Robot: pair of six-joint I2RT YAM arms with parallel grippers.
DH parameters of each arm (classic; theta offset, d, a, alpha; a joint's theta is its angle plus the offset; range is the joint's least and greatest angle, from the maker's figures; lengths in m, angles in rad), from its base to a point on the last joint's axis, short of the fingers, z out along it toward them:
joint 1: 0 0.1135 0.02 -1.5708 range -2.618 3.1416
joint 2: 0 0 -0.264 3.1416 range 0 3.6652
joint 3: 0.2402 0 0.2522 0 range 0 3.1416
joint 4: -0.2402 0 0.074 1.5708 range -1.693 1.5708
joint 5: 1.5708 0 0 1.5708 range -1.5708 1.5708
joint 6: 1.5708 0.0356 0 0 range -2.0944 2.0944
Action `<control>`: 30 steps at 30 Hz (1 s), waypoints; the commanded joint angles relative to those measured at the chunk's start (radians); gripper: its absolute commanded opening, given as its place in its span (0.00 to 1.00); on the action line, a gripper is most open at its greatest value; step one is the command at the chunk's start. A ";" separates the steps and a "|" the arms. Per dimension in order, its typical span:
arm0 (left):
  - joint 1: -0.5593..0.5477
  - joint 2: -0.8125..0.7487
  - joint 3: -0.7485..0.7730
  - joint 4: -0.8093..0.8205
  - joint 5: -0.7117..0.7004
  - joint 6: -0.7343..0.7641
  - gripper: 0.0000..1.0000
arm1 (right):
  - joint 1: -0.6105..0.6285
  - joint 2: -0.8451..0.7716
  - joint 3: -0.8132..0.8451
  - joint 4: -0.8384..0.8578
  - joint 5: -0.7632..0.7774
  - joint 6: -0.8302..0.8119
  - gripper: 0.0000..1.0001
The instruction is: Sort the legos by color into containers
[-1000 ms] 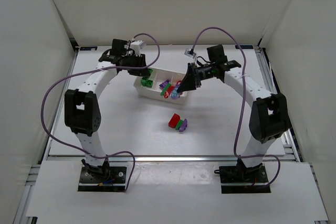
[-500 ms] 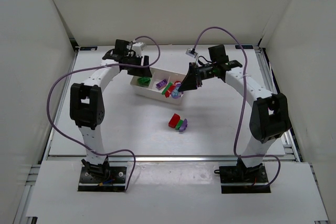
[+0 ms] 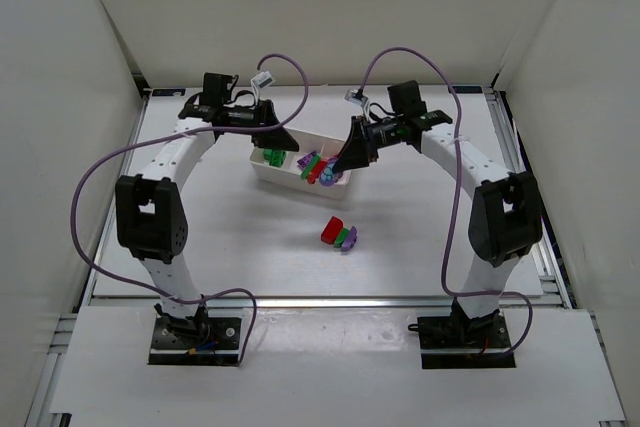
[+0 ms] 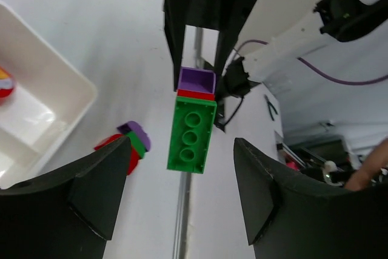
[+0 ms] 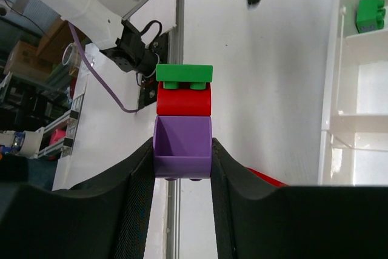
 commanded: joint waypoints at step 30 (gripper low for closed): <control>-0.068 -0.076 -0.071 -0.006 0.146 0.041 0.30 | 0.029 0.080 0.153 0.113 -0.055 0.103 0.00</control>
